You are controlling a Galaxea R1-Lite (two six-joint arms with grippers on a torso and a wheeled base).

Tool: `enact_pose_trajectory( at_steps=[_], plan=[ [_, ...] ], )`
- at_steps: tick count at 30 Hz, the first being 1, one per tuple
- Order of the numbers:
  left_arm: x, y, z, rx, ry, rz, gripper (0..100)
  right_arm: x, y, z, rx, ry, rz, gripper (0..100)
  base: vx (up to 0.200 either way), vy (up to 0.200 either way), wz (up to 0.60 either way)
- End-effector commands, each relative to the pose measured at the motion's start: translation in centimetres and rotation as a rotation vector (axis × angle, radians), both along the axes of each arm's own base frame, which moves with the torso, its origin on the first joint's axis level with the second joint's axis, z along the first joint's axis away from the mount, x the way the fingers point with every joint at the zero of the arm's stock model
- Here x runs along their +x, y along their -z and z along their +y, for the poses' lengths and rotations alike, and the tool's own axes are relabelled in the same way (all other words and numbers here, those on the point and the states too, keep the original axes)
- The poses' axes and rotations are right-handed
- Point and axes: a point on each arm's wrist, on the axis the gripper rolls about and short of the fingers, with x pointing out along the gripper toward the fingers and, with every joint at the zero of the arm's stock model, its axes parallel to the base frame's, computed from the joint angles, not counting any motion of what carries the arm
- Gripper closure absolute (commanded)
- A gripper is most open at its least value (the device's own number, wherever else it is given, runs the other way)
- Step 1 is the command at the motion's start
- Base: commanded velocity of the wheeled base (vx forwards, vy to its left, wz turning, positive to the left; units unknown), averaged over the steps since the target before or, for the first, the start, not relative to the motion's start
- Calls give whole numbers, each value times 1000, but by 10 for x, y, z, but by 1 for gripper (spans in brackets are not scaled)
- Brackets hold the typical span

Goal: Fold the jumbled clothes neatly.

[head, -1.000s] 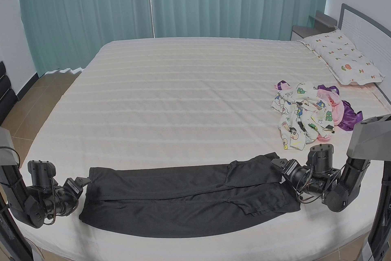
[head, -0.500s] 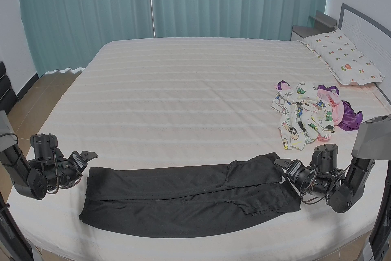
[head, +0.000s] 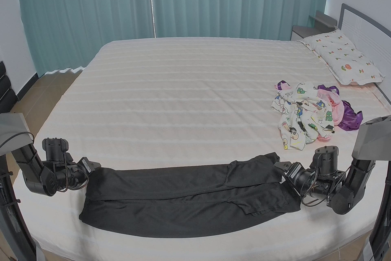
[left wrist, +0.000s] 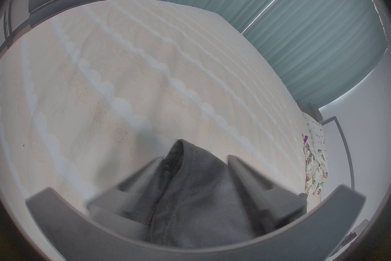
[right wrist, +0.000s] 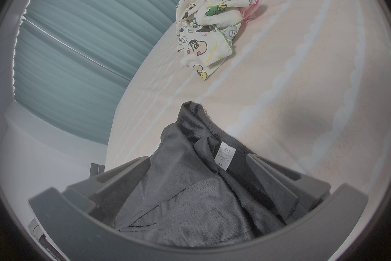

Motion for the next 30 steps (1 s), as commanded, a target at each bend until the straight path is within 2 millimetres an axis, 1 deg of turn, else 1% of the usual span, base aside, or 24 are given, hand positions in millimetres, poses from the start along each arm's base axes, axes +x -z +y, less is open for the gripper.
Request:
enact_pose_trajectory(
  at_steps=[1,9,22,23,27,29,30],
  plan=[
    [1,5,2,-1,-14,13,100,-1,1,0,-1,0,4,0,0,0,0],
    [4,0,15,-39,-92,-6,100,-1,2,0,-2,1,11,0,0,0,0],
    [8,0,17,-42,-101,-15,100,-2,3,-1,-3,1,13,0,0,0,0],
    [8,0,17,-44,-101,-15,0,-2,3,-1,-3,1,13,0,0,0,0],
    [9,-3,18,-61,-119,-24,0,-2,4,0,-4,0,16,0,0,0,0],
    [3,-21,24,-68,-149,-68,0,-1,4,-1,-6,2,17,0,0,0,0],
    [2,-23,25,-68,-150,-71,0,-1,4,-1,-6,2,16,0,0,0,0]
  ],
)
